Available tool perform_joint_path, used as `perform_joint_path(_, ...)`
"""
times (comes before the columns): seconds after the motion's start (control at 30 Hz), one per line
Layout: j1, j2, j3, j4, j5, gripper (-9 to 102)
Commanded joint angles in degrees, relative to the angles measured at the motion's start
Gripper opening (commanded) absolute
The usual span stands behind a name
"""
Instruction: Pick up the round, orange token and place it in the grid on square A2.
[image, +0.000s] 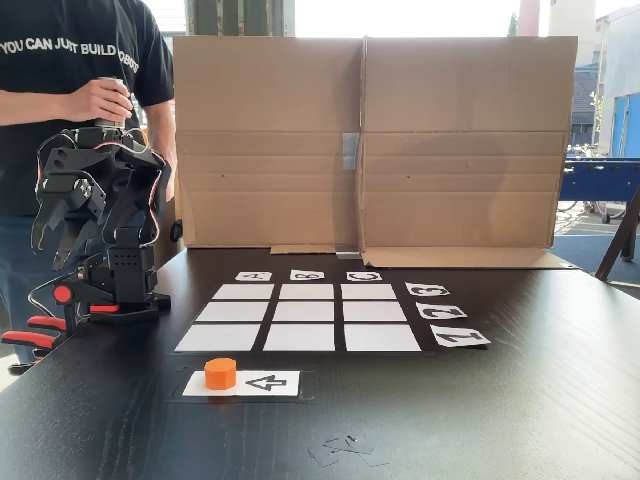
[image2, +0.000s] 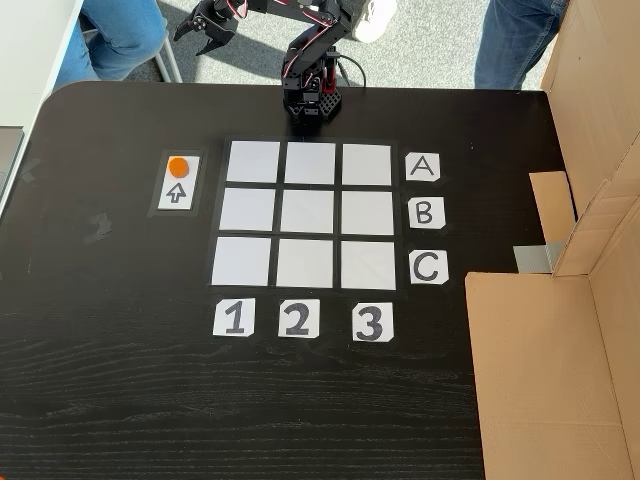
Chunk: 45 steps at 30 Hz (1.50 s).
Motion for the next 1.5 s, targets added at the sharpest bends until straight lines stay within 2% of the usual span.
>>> perform_joint_path(0.0, -0.88, -4.39, -8.17, 3.78, 0.26, 29)
perform_joint_path(0.2, -2.20, -14.33, -21.71, 12.39, 0.18, 38)
perform_joint_path(0.3, -4.04, -18.98, -29.18, 16.52, 0.00, 38)
perform_joint_path(0.73, -17.40, -29.88, -35.42, 16.61, -6.86, 39)
perform_joint_path(1.47, -29.53, -50.89, -46.58, 16.70, -12.66, 45)
